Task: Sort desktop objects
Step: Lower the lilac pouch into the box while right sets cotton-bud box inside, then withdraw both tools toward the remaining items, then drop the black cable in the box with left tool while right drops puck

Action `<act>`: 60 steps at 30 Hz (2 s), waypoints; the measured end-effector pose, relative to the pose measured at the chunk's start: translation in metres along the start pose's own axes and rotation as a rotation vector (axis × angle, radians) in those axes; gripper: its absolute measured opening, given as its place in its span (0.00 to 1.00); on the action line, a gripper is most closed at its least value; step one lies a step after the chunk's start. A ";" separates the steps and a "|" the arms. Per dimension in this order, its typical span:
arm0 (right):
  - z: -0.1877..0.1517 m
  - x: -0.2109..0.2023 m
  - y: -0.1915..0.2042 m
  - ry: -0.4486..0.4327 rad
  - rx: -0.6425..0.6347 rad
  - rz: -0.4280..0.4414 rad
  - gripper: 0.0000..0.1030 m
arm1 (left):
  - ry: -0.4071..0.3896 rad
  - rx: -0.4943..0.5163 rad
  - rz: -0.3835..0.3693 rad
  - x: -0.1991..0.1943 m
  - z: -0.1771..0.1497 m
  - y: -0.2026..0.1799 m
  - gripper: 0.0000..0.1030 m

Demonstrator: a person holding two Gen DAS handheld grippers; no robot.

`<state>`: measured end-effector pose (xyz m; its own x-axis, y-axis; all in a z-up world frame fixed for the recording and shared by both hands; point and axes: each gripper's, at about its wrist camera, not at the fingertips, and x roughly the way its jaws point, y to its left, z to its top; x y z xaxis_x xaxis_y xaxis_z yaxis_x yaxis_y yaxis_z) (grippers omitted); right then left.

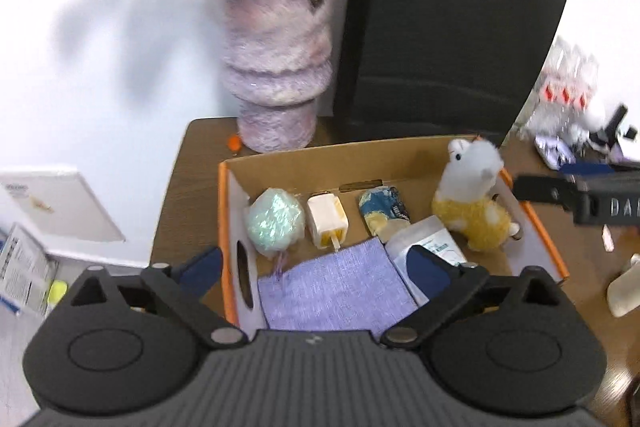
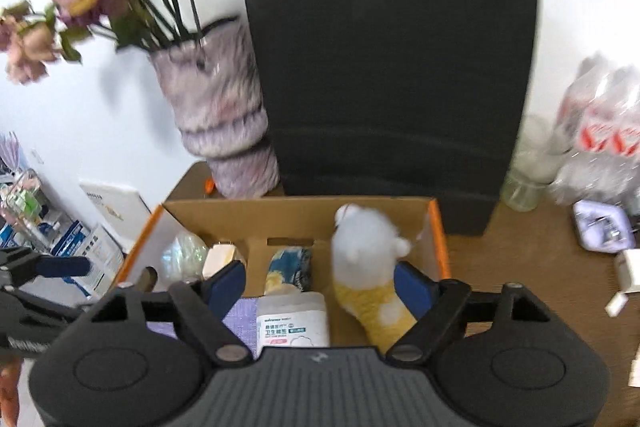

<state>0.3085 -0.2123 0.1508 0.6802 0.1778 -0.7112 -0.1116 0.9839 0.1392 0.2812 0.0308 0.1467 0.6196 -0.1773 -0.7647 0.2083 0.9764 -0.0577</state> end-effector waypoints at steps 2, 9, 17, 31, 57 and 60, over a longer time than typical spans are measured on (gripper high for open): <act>-0.009 -0.014 0.001 0.004 -0.029 -0.025 0.83 | 0.017 -0.027 0.012 -0.011 -0.010 -0.002 1.00; -0.044 -0.056 -0.001 -0.011 -0.052 -0.046 0.83 | 0.006 -0.090 0.139 -0.050 -0.056 -0.015 1.00; -0.122 -0.087 0.014 -0.097 -0.098 -0.011 0.84 | -0.224 -0.033 0.155 -0.102 -0.148 -0.055 1.00; -0.281 -0.122 0.020 -0.191 -0.091 -0.018 0.87 | -0.288 -0.091 0.143 -0.103 -0.301 -0.089 1.00; -0.298 -0.125 0.006 -0.207 -0.094 -0.003 0.80 | -0.216 0.005 0.012 -0.034 -0.279 -0.100 0.12; -0.281 -0.113 0.021 -0.215 -0.137 0.031 0.72 | -0.258 -0.009 0.024 -0.060 -0.287 -0.087 0.11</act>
<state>0.0254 -0.2078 0.0400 0.8119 0.2154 -0.5427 -0.2223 0.9735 0.0538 0.0088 -0.0076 0.0136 0.7969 -0.1783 -0.5772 0.1847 0.9816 -0.0481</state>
